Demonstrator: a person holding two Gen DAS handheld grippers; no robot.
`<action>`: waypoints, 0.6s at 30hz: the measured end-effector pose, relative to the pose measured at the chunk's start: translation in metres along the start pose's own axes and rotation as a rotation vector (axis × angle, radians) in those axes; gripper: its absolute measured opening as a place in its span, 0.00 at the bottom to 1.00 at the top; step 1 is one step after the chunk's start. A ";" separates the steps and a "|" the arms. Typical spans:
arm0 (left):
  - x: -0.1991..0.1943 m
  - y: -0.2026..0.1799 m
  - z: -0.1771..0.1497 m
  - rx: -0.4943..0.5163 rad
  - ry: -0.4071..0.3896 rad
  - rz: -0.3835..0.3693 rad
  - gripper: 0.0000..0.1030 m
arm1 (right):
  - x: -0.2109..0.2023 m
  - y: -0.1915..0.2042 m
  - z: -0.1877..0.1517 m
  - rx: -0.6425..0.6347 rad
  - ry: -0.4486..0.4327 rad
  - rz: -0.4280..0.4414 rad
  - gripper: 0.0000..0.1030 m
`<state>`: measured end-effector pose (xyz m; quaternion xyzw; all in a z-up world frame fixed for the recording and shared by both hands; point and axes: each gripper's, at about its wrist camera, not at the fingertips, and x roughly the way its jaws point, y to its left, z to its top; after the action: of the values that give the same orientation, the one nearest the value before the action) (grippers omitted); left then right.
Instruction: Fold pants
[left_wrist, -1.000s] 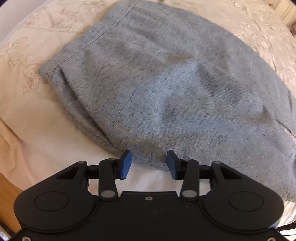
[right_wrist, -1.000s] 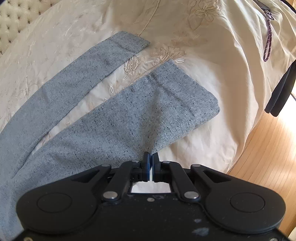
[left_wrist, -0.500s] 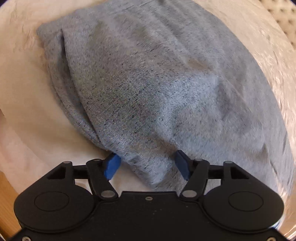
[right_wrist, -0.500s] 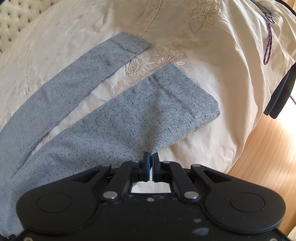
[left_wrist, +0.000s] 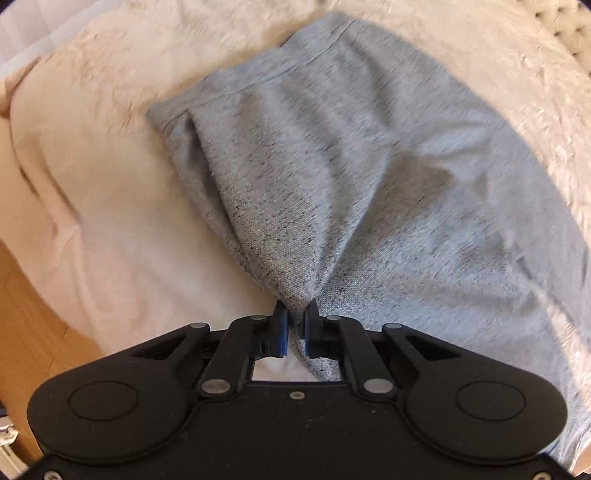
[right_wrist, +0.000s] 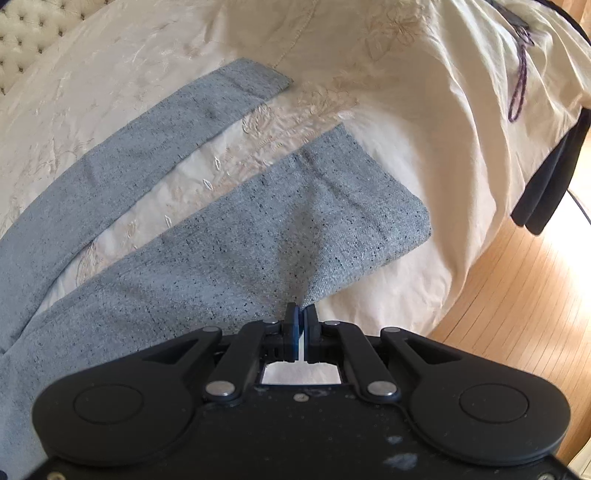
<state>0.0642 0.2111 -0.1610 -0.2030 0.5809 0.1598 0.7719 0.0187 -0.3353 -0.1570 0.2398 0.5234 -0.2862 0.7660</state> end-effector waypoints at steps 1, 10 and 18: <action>0.004 0.002 -0.001 0.000 0.008 0.003 0.11 | 0.004 -0.005 -0.005 0.018 0.020 -0.005 0.03; -0.036 -0.030 0.012 0.084 -0.131 0.012 0.10 | -0.006 -0.010 0.000 0.041 0.014 0.010 0.03; -0.072 -0.074 0.050 0.101 -0.260 -0.053 0.10 | -0.043 0.012 0.064 -0.014 -0.157 0.079 0.01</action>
<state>0.1218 0.1708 -0.0699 -0.1566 0.4777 0.1349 0.8538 0.0576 -0.3612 -0.0942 0.2318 0.4537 -0.2701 0.8170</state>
